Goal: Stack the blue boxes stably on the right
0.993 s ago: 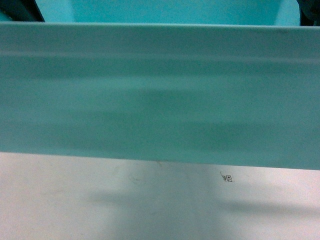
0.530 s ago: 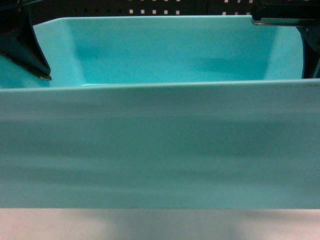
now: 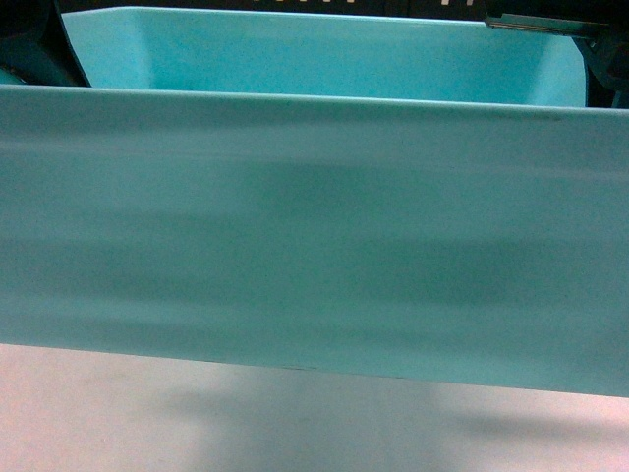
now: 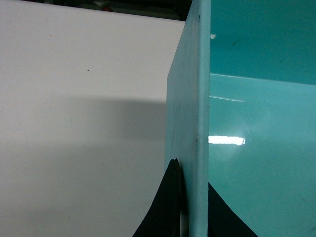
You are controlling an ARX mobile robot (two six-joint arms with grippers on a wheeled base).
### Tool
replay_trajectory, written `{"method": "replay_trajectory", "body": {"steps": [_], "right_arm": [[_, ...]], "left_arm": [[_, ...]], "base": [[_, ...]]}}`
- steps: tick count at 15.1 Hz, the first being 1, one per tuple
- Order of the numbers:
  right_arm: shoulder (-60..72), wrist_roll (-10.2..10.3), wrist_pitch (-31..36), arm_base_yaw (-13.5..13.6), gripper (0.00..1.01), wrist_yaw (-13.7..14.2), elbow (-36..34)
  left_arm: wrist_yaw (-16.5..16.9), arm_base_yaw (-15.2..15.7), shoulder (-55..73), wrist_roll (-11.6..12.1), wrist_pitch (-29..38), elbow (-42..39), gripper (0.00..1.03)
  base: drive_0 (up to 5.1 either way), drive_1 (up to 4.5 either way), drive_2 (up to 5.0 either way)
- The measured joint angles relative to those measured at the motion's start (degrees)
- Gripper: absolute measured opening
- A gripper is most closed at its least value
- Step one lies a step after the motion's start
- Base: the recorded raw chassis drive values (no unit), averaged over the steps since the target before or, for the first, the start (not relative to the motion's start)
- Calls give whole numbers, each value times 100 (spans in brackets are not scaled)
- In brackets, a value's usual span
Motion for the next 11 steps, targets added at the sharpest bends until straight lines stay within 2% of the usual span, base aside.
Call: {"method": "replay_trajectory", "body": {"steps": [10, 11], "right_arm": [[-2, 0, -2, 0, 8, 0, 0], [-2, 0, 0, 0, 8, 0, 0]], "left_arm": [[2, 0, 0, 0, 0, 0, 2], [2, 0, 0, 0, 0, 0, 2]], "base": [[0, 0, 0], [-2, -410, 406]]}}
